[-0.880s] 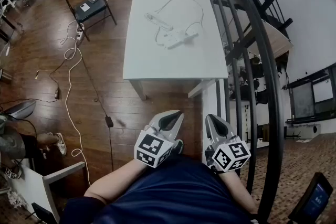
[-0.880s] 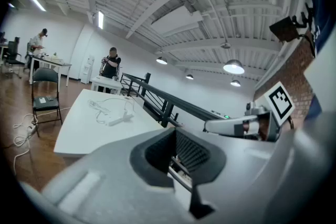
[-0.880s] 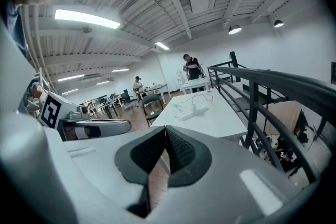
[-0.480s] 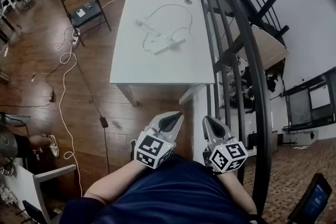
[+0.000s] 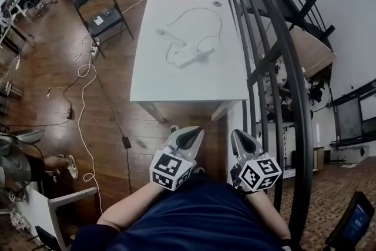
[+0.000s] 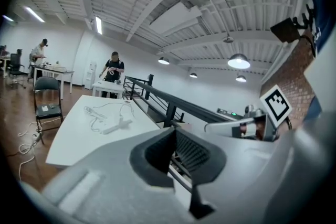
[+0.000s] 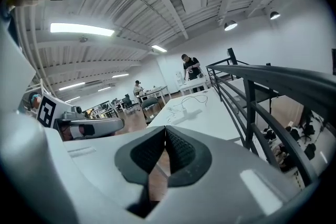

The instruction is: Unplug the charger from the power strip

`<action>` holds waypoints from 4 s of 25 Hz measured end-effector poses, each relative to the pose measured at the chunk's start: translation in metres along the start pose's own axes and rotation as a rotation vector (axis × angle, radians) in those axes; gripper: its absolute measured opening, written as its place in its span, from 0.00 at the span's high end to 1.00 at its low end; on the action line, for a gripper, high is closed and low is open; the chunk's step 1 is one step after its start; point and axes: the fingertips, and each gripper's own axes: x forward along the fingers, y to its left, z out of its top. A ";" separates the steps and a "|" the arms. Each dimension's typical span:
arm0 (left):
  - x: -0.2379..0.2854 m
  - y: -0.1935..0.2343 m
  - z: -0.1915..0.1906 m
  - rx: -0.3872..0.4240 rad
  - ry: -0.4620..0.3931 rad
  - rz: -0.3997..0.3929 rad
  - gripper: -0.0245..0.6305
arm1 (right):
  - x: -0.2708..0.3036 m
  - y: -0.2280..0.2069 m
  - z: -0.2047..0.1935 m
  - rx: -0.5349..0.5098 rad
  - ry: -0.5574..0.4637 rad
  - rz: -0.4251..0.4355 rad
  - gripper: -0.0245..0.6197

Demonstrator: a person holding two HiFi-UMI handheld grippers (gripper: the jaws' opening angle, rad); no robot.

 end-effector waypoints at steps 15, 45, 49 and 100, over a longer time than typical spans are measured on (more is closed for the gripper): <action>0.107 0.178 0.064 -0.084 0.019 -0.121 0.95 | 0.174 -0.041 0.052 0.056 0.102 -0.185 0.95; 0.165 0.322 0.124 -0.105 -0.024 0.206 0.95 | 0.338 -0.061 0.125 -0.047 0.107 0.037 0.95; 0.167 0.324 0.111 -0.135 -0.004 0.224 0.95 | 0.343 -0.068 0.121 0.001 0.099 0.053 0.95; 0.217 0.358 -0.010 -0.039 0.224 0.123 0.74 | 0.444 -0.101 -0.025 -0.429 0.645 -0.080 0.74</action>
